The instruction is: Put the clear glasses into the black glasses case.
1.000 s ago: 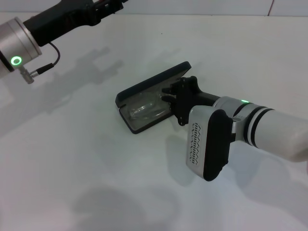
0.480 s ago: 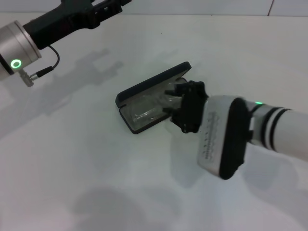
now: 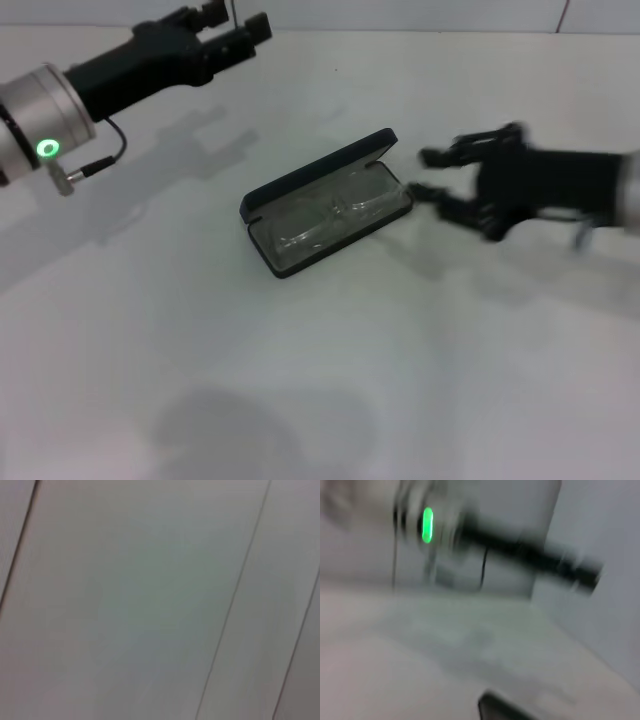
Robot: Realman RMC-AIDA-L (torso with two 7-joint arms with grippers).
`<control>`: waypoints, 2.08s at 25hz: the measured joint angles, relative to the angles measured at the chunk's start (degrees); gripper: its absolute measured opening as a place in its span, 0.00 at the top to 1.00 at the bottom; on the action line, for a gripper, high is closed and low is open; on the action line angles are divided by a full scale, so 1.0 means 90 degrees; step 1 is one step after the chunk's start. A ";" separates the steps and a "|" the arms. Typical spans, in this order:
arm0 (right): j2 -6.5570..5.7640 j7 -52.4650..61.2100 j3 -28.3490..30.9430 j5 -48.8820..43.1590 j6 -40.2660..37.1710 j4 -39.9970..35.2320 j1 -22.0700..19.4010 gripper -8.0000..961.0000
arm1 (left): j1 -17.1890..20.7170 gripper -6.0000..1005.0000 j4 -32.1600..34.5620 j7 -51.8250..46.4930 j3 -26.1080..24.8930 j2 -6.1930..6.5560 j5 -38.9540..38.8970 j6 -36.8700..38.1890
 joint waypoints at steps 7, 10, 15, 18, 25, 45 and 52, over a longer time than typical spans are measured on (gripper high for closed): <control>0.0018 -0.0774 0.3200 0.1256 -0.1971 0.2769 0.0470 0.64 | -0.0119 0.23 -0.0239 -0.0051 0.0705 -0.0010 0.0001 -0.1256; 0.0011 -0.1089 0.3712 0.1651 -0.2136 0.3346 0.0421 0.64 | -0.0281 0.23 -0.0335 -0.0188 0.1487 -0.0013 0.0005 -0.2022; 0.0006 -0.1170 0.3809 0.1862 -0.2122 0.3533 0.0382 0.57 | -0.0494 0.23 -0.0365 -0.0379 0.2763 -0.0033 -0.0011 -0.2824; 0.0011 -0.1193 0.3780 0.1839 -0.2099 0.3621 0.0425 0.52 | -0.0555 0.23 -0.0368 -0.0384 0.3084 -0.0056 -0.0053 -0.2976; 0.0026 -0.1258 0.3684 0.1817 -0.1837 0.3713 0.0529 0.43 | -0.0531 0.23 -0.0375 -0.0428 0.3115 -0.0068 -0.0066 -0.2811; 0.0010 -0.1504 0.3376 0.1818 -0.1489 0.3801 0.0754 0.41 | -0.0114 0.23 -0.0399 0.0100 0.4347 -0.0092 -0.1291 -0.2339; -0.0515 -0.0773 0.2392 0.1012 -0.2558 0.3702 0.1342 0.41 | 0.0328 0.23 0.0001 0.0849 0.4285 0.0120 -0.2178 0.0681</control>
